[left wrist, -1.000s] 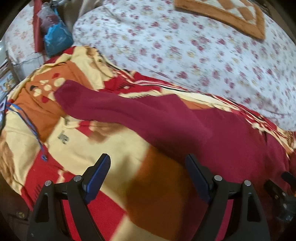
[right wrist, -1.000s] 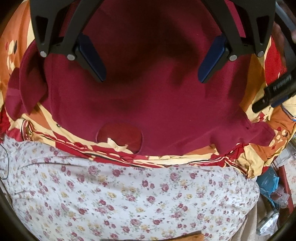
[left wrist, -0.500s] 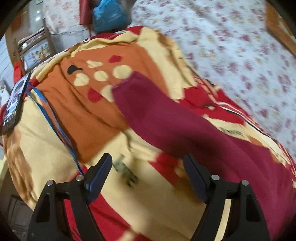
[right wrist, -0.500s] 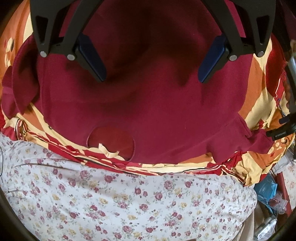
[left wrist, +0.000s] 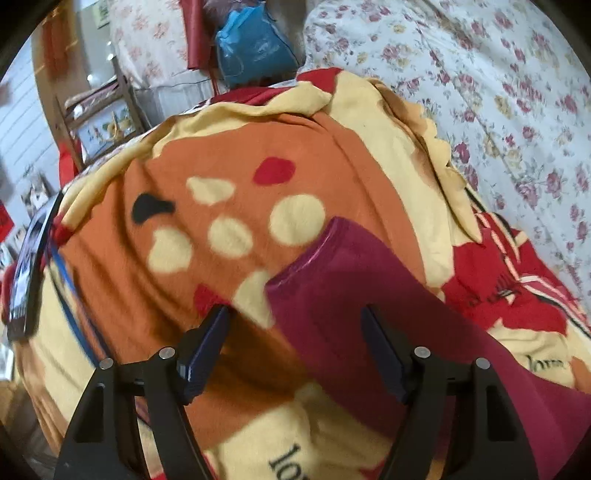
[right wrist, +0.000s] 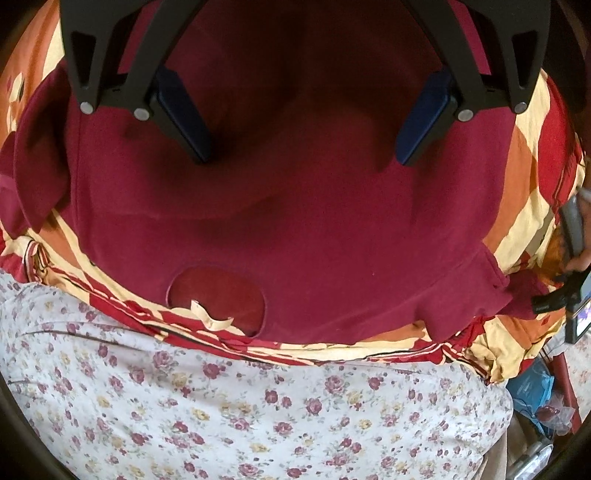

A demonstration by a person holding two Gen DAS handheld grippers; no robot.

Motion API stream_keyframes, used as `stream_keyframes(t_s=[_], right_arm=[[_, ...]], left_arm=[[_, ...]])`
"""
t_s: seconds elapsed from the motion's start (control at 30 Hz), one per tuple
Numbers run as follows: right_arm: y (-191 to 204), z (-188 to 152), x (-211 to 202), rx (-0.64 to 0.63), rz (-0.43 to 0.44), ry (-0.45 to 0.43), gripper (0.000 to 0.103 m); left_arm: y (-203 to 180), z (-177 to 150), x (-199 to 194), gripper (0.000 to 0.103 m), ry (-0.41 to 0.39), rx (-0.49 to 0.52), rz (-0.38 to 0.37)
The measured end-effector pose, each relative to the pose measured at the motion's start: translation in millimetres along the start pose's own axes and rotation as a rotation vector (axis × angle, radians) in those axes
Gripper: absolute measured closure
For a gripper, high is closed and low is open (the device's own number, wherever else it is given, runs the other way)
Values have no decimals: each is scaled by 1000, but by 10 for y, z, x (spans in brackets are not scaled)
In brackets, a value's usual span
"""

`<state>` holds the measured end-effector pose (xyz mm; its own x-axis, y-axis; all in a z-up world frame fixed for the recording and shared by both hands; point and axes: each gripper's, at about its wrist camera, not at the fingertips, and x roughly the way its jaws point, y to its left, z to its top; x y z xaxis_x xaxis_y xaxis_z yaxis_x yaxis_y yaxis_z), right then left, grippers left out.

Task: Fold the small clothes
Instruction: 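Grasp the sweater sleeve cuff with the left gripper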

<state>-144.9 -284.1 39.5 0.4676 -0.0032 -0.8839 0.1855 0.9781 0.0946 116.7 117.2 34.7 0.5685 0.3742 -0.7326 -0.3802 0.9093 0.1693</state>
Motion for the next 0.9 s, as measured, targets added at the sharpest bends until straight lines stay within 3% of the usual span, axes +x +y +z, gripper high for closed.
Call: stream_keyframes(t_s=[0.07, 0.13, 0.17, 0.23, 0.3, 0.47, 0.6, 0.73, 0.9], right_arm=[[-1, -3, -2, -4, 0, 1, 2], [-10, -14, -9, -5, 4, 0, 2], [-14, -20, -12, -3, 6, -2, 2], [-32, -22, -18, 4, 10, -4, 2], [-62, -20, -33, 18, 19, -7, 2], [-169, -28, -100, 59, 26, -22, 2], [-279, -45, -183, 96, 28, -38, 2], [-329, -70, -241, 110, 37, -44, 2], [-325, -105, -265, 104, 39, -42, 2]], left_arm=[[-4, 19, 18, 52, -25, 8, 32], [-29, 31, 12, 75, -39, 24, 32], [-39, 37, 12, 78, -35, 36, 22], [-39, 40, -11, 95, -31, 48, 6], [10, 46, -102, 102, -15, 29, -53], [102, -16, -602, 103, -22, -18, -240], [101, -51, -890, 103, -71, 10, -255], [192, -65, -820, 103, -33, -17, -252], [311, -129, -887, 103, -11, -48, -336]])
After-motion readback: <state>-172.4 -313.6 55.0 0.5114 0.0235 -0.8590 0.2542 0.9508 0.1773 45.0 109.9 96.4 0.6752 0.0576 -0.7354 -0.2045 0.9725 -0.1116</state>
